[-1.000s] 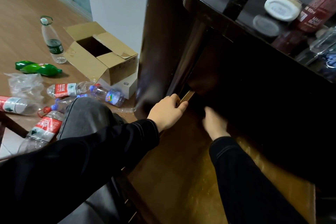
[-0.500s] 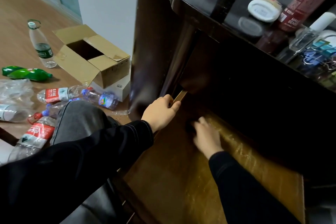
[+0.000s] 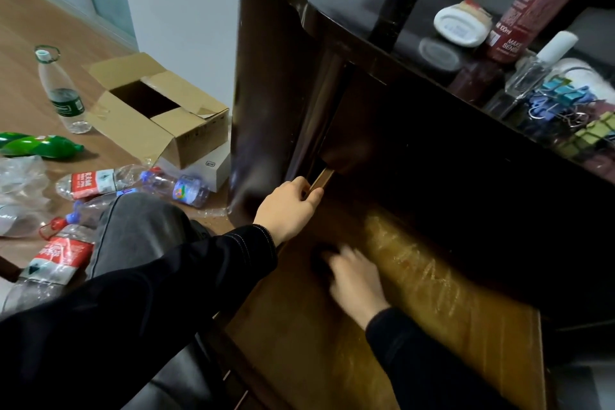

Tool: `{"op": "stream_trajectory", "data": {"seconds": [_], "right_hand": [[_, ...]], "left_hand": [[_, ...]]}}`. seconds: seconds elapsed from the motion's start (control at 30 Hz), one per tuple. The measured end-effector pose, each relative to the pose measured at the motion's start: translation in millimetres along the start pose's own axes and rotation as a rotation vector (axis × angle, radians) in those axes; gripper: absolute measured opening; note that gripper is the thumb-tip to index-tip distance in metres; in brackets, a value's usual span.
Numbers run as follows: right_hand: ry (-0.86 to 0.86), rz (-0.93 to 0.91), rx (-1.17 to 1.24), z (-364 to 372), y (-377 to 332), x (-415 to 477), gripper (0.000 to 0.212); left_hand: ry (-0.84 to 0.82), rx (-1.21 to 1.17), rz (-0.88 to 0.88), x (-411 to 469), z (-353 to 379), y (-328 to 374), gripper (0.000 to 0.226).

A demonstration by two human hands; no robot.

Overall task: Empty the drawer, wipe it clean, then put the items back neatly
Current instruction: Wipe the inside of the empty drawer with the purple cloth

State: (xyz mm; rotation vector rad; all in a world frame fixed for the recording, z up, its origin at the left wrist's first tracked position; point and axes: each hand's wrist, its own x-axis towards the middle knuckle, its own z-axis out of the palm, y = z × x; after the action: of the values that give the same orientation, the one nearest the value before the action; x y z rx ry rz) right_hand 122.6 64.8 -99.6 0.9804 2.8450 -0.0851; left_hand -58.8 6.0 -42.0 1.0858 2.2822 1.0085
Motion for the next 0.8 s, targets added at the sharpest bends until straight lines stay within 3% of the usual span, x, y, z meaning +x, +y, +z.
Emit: {"op": "stream_trajectory", "data": {"seconds": [0.1, 0.23, 0.3, 0.43, 0.53, 0.7, 0.8], "right_hand": [[-0.002, -0.096, 0.006, 6, 4, -9, 0.061], [0.074, 0.13, -0.028, -11, 37, 49, 0.053], [0.031, 0.235, 0.089, -22, 56, 79, 0.051], [-0.027, 0.223, 0.133, -26, 66, 86, 0.052], [0.051, 0.101, -0.036, -16, 42, 49, 0.054], [-0.016, -0.299, 0.043, 7, -1, -44, 0.062], [-0.003, -0.324, 0.03, 5, 3, -39, 0.066]], "left_hand": [[-0.003, 0.005, -0.002, 0, 1, -1, 0.032], [-0.007, 0.007, 0.002, 1, 1, -2, 0.032], [-0.011, 0.009, 0.006, 1, 0, -2, 0.033], [-0.001, 0.02, 0.012, 1, 1, -1, 0.033], [0.008, 0.022, 0.015, 0, 1, 0, 0.033], [-0.009, 0.022, 0.011, -2, -2, 2, 0.035], [-0.015, 0.023, 0.009, -3, -2, 1, 0.036]]}}
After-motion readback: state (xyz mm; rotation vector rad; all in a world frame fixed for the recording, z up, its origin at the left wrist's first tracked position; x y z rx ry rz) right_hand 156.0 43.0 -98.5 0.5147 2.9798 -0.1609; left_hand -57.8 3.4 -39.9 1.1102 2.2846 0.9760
